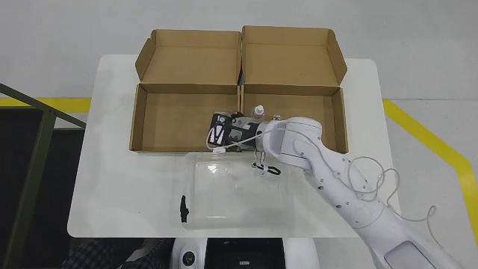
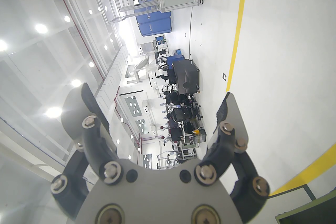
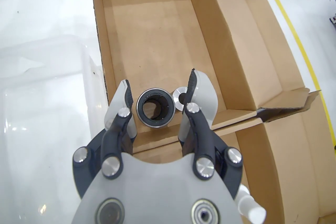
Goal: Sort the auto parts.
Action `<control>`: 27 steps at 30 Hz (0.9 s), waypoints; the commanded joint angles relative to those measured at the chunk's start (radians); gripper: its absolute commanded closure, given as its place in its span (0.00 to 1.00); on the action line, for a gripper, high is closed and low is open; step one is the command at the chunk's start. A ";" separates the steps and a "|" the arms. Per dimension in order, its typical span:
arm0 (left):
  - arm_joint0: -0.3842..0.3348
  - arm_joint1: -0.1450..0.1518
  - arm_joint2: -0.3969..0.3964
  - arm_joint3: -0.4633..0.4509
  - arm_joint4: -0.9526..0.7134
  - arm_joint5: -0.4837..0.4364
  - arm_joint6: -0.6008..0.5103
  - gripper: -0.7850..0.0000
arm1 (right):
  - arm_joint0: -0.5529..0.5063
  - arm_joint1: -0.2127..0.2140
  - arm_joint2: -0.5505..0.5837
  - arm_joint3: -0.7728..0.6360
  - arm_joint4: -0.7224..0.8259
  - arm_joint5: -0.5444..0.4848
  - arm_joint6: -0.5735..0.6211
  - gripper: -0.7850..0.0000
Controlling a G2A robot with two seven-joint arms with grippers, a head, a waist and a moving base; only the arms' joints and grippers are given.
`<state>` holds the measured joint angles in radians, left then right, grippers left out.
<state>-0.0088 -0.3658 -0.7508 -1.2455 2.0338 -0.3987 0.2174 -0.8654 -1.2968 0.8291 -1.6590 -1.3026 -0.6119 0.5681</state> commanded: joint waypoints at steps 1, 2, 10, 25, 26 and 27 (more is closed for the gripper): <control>0.000 0.000 0.000 0.000 0.000 0.000 0.000 0.00 | -0.015 0.005 0.019 -0.037 0.000 -0.004 -0.003 0.51; 0.000 0.000 0.000 0.000 0.000 0.000 0.000 0.00 | -0.025 0.009 0.030 -0.056 0.000 -0.007 -0.004 0.51; 0.000 0.000 0.000 0.000 0.000 0.000 0.000 0.00 | -0.136 0.040 0.137 -0.213 -0.001 -0.034 -0.034 0.45; 0.000 0.000 0.000 0.000 0.000 0.000 0.000 0.00 | -0.437 0.106 0.444 -0.403 -0.045 -0.098 -0.258 0.03; 0.000 0.000 0.000 0.000 0.000 0.000 0.000 0.00 | -0.458 0.109 0.466 -0.405 -0.048 -0.097 -0.281 0.00; 0.000 0.000 0.000 0.000 0.000 0.000 0.000 0.00 | -0.477 0.113 0.488 -0.406 -0.052 -0.097 -0.304 0.00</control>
<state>-0.0088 -0.3658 -0.7508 -1.2455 2.0338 -0.3987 0.2174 -1.3264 -1.1867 1.2975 -2.0647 -1.3525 -0.7091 0.2836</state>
